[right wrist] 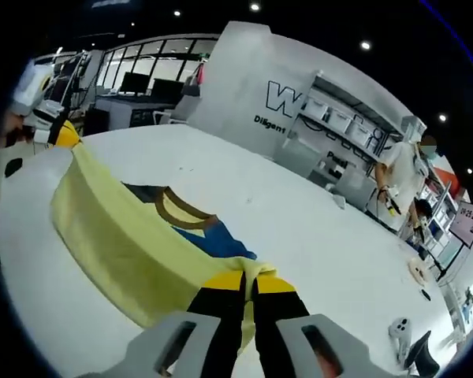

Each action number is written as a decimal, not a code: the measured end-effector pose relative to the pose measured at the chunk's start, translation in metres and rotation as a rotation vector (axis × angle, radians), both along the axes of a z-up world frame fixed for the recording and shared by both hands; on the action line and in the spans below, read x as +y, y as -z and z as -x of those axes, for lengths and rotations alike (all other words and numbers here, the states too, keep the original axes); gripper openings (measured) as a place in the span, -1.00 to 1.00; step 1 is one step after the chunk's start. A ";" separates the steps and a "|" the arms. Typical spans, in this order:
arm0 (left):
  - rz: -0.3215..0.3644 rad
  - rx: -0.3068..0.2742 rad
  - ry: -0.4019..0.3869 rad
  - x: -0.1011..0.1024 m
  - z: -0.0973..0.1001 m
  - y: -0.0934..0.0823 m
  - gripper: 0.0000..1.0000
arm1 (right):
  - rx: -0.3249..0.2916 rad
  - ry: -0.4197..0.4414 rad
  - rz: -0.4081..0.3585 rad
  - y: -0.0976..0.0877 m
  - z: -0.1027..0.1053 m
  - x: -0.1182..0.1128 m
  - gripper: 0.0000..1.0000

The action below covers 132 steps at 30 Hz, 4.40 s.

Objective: Fold the garment on the visible template until the final outline fits inside the template.

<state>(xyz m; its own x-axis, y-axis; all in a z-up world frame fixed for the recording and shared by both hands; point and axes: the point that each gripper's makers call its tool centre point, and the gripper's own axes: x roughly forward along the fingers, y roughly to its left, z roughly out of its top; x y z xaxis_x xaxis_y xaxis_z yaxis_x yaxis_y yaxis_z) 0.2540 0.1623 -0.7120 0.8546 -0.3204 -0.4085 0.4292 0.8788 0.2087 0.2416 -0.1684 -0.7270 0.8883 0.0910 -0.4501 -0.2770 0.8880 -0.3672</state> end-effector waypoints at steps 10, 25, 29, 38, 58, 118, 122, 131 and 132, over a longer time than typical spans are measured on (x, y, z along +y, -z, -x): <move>-0.032 -0.035 0.003 -0.002 -0.031 0.001 -0.96 | -0.026 0.008 -0.013 0.000 -0.028 -0.002 -1.00; -0.039 0.029 -0.026 0.005 -0.066 0.029 -0.96 | -0.030 -0.053 0.012 0.011 -0.074 0.007 -1.00; -0.062 0.040 -0.021 0.004 -0.077 0.038 -0.96 | -0.014 -0.093 0.059 0.019 -0.084 0.007 -1.00; -0.115 0.100 -0.009 0.000 -0.094 0.065 -0.96 | 0.040 -0.105 0.069 0.044 -0.100 0.004 -1.00; -0.143 0.212 -0.026 0.001 -0.103 0.112 -0.96 | 0.200 -0.133 0.112 0.098 -0.120 0.002 -1.00; -0.558 0.111 0.656 -0.014 -0.092 0.113 -0.55 | 0.416 -0.713 0.445 0.110 -0.109 0.001 -0.58; -0.593 0.102 0.685 -0.016 -0.090 0.117 -0.61 | 0.410 -0.639 0.351 0.108 -0.111 0.000 -0.72; -0.587 0.116 0.688 -0.018 -0.091 0.121 -0.78 | 0.409 -0.556 0.274 0.109 -0.120 0.005 -1.00; -0.588 0.115 0.686 -0.018 -0.091 0.122 -0.79 | 0.405 -0.550 0.262 0.108 -0.121 0.005 -1.00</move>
<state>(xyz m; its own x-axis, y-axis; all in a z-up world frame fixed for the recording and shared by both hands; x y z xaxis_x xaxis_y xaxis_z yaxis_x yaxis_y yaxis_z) 0.3451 0.1440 -0.8338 0.4968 -0.4566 -0.7380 0.8647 0.1881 0.4657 0.3622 -0.1633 -0.8353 0.5046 0.3199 -0.8019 -0.8166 0.4783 -0.3230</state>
